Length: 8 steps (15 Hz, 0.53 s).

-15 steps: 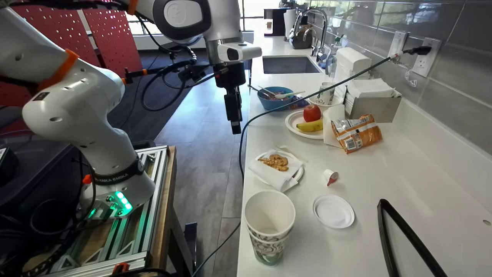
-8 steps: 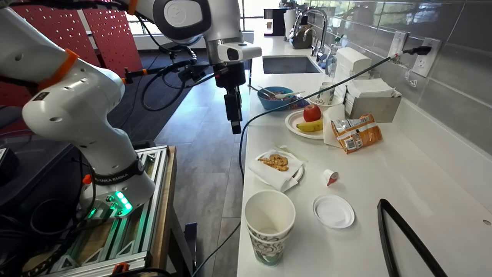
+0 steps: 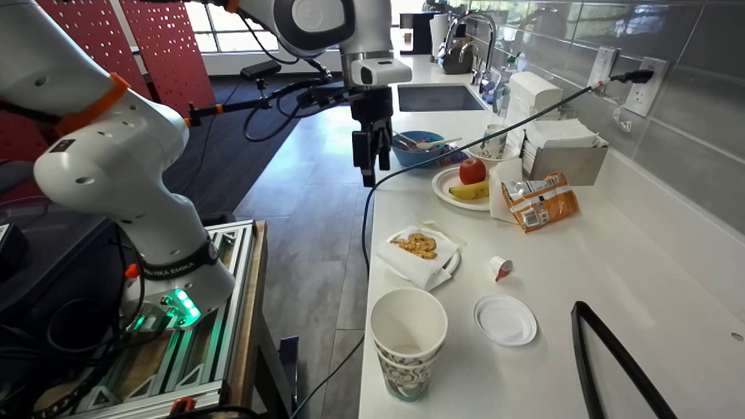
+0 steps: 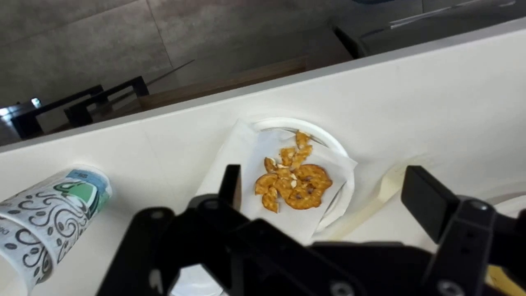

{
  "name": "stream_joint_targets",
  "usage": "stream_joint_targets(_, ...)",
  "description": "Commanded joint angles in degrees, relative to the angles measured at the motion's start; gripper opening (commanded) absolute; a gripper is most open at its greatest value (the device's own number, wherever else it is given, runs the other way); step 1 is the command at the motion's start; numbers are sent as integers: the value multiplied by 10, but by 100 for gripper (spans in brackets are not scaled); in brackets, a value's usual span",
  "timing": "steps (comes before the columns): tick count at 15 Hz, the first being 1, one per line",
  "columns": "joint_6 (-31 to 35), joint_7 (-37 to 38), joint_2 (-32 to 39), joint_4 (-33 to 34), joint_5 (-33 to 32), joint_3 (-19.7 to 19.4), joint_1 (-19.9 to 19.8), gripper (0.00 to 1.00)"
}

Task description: Pick up the folk and put it in the cup

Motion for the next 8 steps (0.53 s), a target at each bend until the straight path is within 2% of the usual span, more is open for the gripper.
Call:
stream_joint_targets(1,-24,84,74,66,51,-1,15,100)
stream_joint_targets(8,59,157,137,93,147,-55,20,100)
